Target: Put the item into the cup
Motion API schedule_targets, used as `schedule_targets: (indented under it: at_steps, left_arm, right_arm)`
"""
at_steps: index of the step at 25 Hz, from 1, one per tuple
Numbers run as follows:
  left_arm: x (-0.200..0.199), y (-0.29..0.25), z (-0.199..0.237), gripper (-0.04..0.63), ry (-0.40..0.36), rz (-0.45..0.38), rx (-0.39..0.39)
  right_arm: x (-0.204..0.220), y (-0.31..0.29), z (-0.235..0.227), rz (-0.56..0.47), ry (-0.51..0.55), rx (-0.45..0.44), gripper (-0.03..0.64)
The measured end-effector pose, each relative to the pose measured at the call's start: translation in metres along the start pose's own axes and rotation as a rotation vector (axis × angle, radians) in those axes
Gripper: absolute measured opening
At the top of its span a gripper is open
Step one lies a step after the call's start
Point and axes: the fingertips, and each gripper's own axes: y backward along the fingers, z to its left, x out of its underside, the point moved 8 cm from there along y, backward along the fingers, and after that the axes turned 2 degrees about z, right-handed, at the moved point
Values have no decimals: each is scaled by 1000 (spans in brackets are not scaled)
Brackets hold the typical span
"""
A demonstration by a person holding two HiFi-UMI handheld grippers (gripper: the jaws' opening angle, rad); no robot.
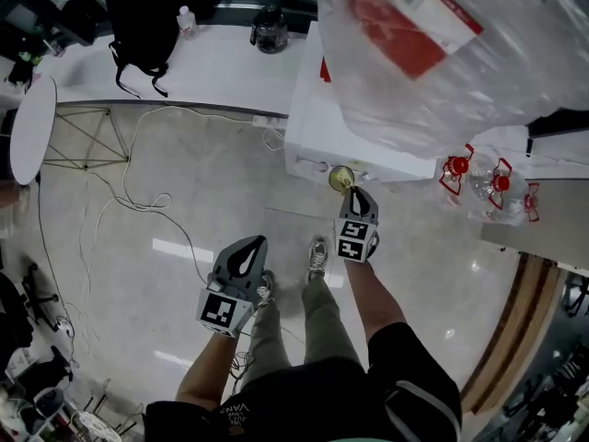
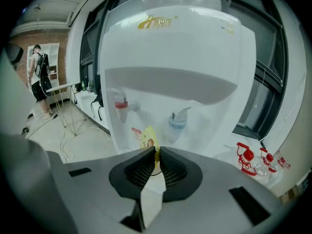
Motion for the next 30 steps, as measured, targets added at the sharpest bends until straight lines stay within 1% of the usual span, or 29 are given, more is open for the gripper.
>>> schedule_targets:
  at_steps: [5, 10, 20, 30]
  left_arm:
    - [15, 7, 11, 20, 21, 13, -39]
    - [26, 10, 17, 20, 42, 14, -63]
    - [45, 5, 12, 20, 59, 21, -64]
    - [57, -1, 8, 20, 73, 40, -71]
  right_arm:
    - [4, -19, 0, 7, 20, 37, 58]
    - [7, -26, -4, 15, 67, 69, 58]
    - [14, -31, 1, 22, 241, 85, 58]
    - [26, -45, -5, 58, 299, 84, 58]
